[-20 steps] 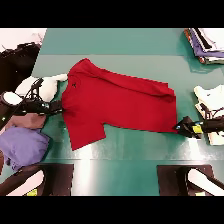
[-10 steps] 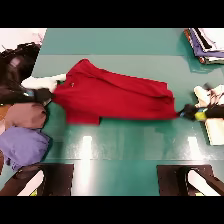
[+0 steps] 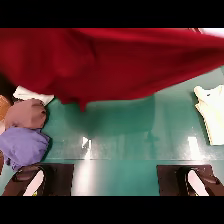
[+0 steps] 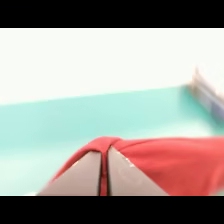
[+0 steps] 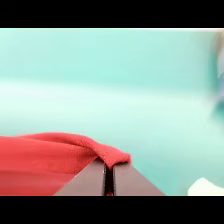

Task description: Fold the shirts.

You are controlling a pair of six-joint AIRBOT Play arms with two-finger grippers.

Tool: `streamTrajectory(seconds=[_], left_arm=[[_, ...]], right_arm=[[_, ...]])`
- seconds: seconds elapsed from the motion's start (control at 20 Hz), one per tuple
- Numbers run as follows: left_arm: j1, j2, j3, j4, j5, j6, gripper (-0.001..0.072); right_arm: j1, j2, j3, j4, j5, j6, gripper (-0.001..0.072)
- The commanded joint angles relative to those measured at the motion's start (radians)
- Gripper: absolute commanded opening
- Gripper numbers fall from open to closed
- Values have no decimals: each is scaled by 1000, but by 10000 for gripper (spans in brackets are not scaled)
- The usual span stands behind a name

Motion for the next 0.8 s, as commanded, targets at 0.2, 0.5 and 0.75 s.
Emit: streamTrajectory(seconds=[0.2,0.5,0.75], left_arm=[[1,-77,198,47,-31,-49,24],[1,-334,-44,-34,-229,-53,25],[0,-582,-327,-32,-142,-2,25]], right_arm=[[2,-90,374,-171,174,99,18],[37,-359,315,-169,318,116,18],[135,-620,95,-177,285,116,19]])
